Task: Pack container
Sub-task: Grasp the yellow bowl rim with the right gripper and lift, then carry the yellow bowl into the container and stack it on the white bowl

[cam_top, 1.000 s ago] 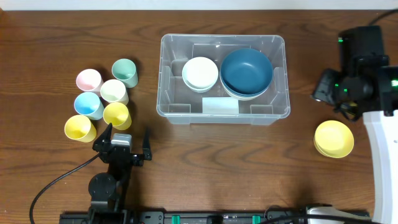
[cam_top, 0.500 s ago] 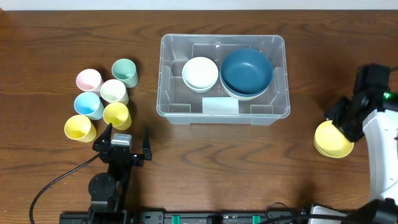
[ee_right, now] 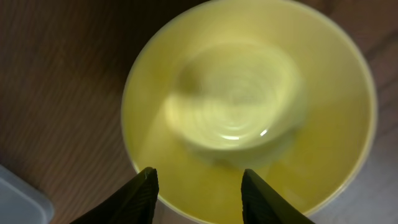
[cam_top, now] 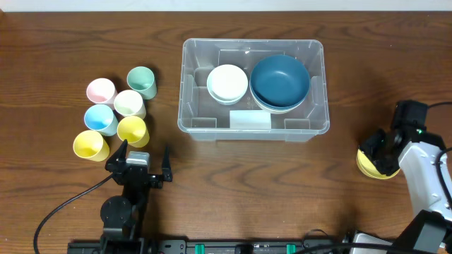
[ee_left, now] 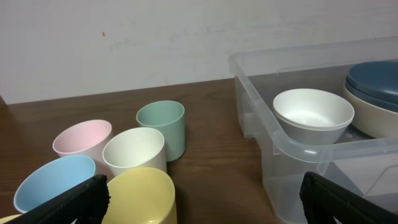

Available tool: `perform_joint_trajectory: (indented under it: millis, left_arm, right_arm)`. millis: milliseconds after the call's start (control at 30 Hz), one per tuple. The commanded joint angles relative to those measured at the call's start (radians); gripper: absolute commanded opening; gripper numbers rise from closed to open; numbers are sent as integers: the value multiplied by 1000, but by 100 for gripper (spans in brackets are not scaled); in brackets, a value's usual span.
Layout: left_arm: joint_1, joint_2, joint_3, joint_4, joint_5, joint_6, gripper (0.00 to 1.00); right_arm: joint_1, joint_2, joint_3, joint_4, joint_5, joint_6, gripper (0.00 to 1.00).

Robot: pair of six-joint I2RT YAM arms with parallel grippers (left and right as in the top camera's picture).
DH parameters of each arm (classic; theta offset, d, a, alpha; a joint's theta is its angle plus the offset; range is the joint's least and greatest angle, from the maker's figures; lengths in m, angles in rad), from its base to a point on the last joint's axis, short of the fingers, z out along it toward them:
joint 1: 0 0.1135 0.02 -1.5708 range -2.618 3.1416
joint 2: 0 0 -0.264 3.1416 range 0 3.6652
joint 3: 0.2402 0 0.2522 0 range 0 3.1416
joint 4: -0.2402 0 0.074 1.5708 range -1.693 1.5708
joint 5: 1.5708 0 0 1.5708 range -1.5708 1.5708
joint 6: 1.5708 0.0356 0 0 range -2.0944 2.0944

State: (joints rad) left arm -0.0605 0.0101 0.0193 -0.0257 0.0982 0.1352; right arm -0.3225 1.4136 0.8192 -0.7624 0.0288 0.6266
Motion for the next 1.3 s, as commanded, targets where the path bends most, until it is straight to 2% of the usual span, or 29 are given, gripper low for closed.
perform_joint_trajectory:
  millis: [0, 167, 267, 467, 733, 967, 1267]
  left_arm:
    - [5, -6, -15, -36, 18, 3, 98]
    - [5, -6, -15, -36, 18, 3, 98]
    - [5, -6, -15, -36, 18, 3, 98]
    - [5, -6, -15, -36, 18, 3, 98]
    - [5, -6, -15, -36, 18, 3, 98]
    - [5, -6, -15, -36, 18, 3, 98]
    - [5, -6, -15, -36, 18, 3, 98]
  right_arm:
    - [-7, -7, -22, 35, -21, -3, 45]
    - [-5, -7, -22, 92, -104, -59, 45]
    - [-5, -7, -22, 129, -171, -106, 50]
    - [-5, 4, -22, 142, -145, -107, 50]
    - [-5, 123, -22, 170, -130, -95, 31]
    - [-5, 184, -22, 203, -129, -89, 1]
    - [-15, 176, 23, 179, -96, -85, 1]
